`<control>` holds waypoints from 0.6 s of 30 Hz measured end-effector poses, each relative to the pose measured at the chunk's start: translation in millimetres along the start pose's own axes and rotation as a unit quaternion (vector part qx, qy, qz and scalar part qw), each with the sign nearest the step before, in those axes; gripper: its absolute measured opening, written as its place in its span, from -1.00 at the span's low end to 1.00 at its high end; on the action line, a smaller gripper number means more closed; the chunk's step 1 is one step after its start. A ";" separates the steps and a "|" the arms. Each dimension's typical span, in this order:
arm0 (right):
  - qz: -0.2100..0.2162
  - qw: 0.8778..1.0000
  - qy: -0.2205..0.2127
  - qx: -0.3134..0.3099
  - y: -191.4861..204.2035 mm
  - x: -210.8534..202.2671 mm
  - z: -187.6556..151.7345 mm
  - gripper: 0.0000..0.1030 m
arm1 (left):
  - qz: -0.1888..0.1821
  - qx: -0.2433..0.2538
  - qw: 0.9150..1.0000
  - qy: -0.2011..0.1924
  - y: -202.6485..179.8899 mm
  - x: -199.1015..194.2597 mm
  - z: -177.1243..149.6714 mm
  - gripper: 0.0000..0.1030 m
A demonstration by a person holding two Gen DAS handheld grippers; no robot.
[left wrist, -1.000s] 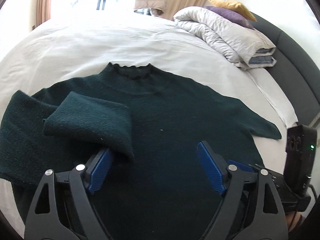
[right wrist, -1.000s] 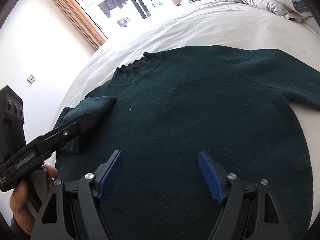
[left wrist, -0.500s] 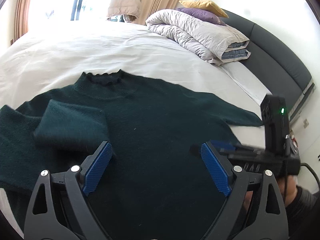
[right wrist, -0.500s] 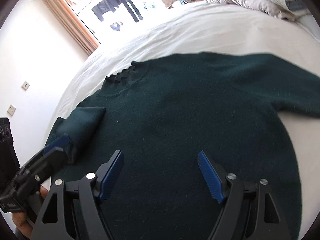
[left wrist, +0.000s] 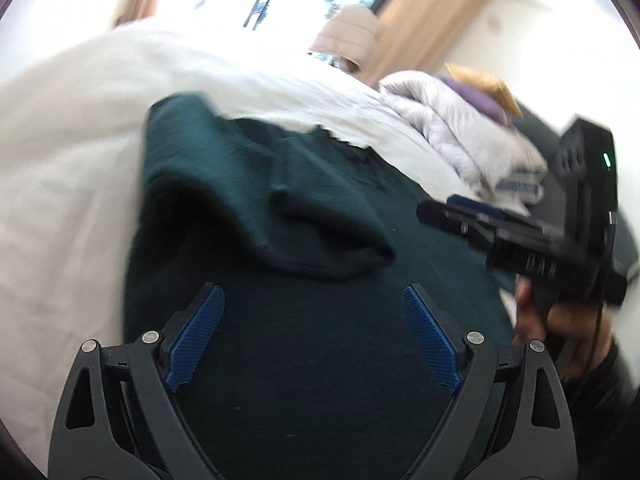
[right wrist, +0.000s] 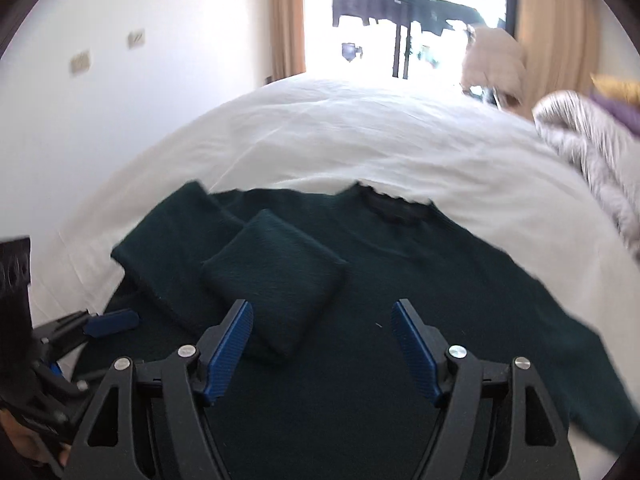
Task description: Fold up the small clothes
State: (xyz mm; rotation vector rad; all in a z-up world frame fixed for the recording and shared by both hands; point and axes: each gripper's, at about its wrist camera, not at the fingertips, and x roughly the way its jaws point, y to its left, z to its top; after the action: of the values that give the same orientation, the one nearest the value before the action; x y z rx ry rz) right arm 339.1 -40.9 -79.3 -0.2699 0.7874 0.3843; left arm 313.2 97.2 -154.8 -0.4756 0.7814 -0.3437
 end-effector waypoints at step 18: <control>0.012 0.992 0.055 -0.115 63.2 61.1 1.1 -0.02 | -0.063 -0.083 0.990 -0.095 57.6 -34.2 -7.6 0.73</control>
State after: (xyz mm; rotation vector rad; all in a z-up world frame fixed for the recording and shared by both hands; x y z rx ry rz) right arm 351.7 30.4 -129.0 -0.5020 0.8564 0.4865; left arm 291.8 159.4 -169.7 -0.7052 0.5982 -0.3465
